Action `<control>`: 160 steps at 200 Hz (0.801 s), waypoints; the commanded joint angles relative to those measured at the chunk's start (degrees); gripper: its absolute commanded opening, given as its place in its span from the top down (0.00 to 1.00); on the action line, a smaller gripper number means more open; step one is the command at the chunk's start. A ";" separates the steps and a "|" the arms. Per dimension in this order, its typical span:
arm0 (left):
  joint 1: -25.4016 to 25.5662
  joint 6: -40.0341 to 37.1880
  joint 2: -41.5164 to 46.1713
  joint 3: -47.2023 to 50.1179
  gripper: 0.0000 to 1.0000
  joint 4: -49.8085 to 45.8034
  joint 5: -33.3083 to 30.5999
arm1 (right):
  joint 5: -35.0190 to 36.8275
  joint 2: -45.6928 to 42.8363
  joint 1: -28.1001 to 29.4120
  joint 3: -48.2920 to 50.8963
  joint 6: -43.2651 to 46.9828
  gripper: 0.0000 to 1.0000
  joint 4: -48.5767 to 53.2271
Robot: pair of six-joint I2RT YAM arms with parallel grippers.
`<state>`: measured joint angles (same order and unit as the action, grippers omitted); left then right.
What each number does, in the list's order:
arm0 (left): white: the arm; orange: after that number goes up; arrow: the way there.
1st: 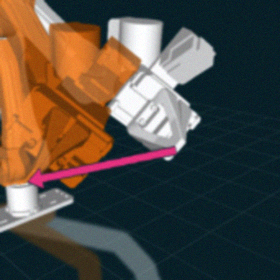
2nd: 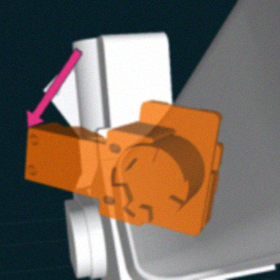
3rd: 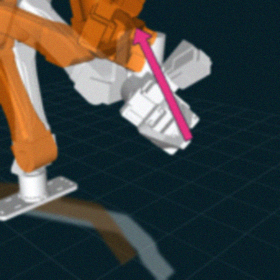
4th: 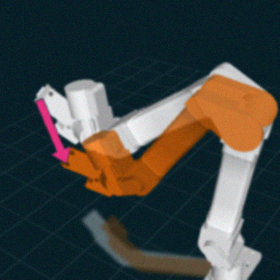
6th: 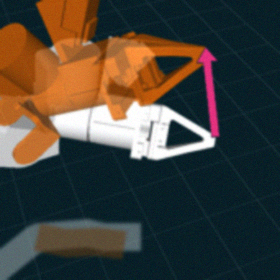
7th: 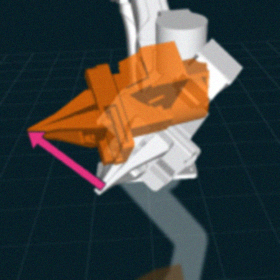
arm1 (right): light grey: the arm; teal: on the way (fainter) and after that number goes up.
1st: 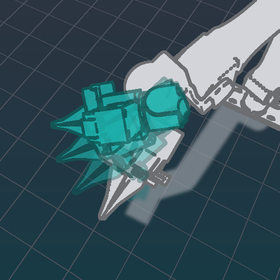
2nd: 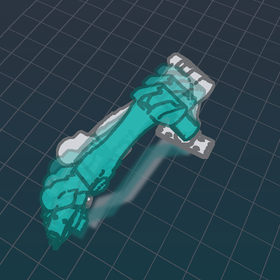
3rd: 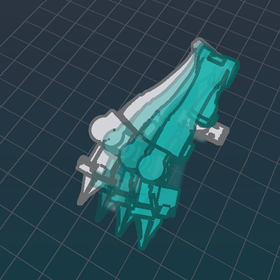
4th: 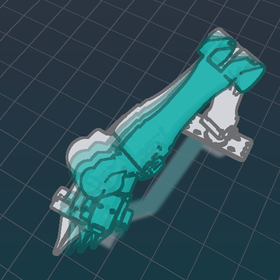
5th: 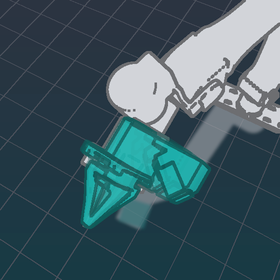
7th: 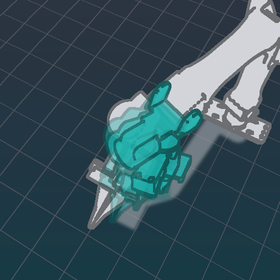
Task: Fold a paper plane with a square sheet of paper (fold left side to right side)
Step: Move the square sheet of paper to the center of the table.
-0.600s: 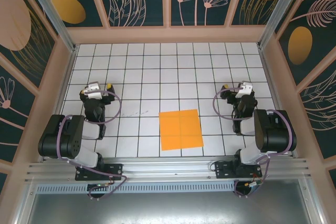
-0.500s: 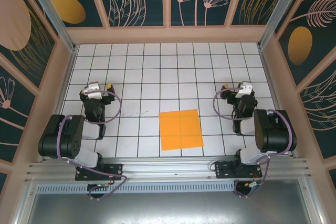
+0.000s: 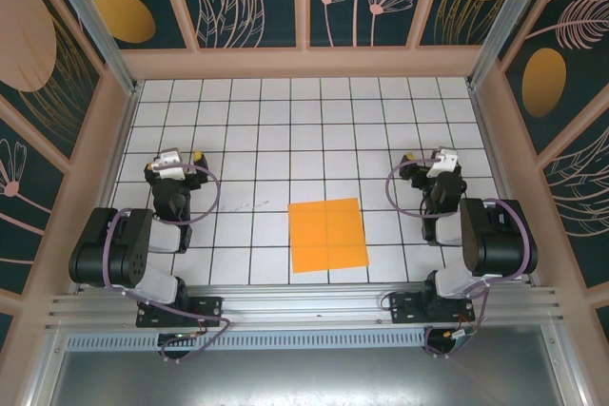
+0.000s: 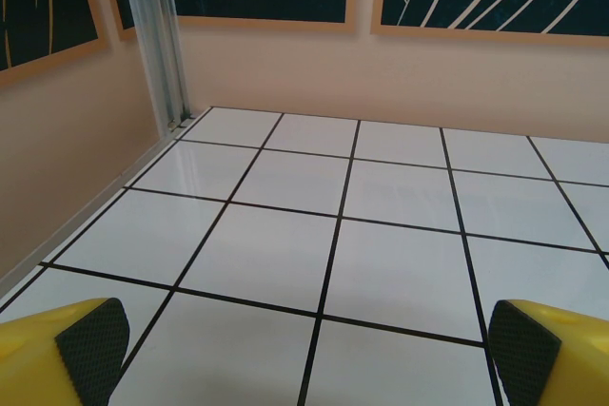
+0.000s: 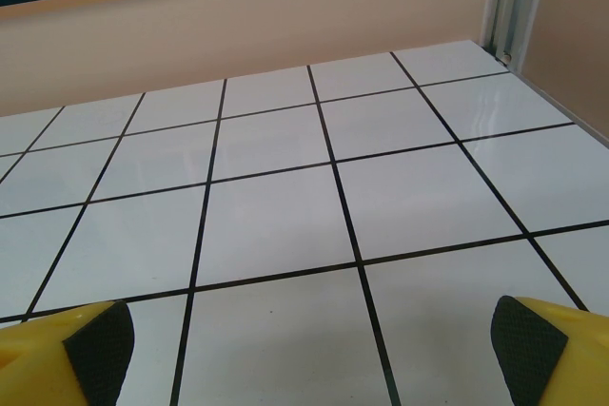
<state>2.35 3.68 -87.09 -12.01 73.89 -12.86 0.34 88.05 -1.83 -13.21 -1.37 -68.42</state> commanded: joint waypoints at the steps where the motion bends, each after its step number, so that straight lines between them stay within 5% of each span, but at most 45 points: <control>1: -0.32 0.93 -0.24 -0.55 0.01 1.25 -0.59 | -0.34 0.40 0.07 -0.26 0.48 0.01 -2.94; 67: -0.33 0.95 -0.11 -0.52 0.01 1.25 -0.55 | -0.95 0.15 -0.19 -0.32 0.27 0.01 -2.79; 86: -0.33 2.07 1.52 -0.45 0.01 0.41 -3.77 | -1.07 -4.83 -1.15 -3.92 -0.80 0.01 7.79; 118: -0.25 2.76 13.67 -2.34 0.01 -13.13 -3.95 | -3.12 -13.83 -1.47 -8.52 -3.33 0.01 22.36; 160: -0.24 22.73 27.73 -13.85 0.01 -46.29 3.63 | -9.10 -21.23 1.58 -16.53 -13.76 0.01 46.38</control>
<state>2.35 12.27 -63.99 -18.92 49.19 -14.81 -3.46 70.00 -2.37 -25.28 -7.22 -40.05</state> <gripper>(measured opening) 0.988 0.989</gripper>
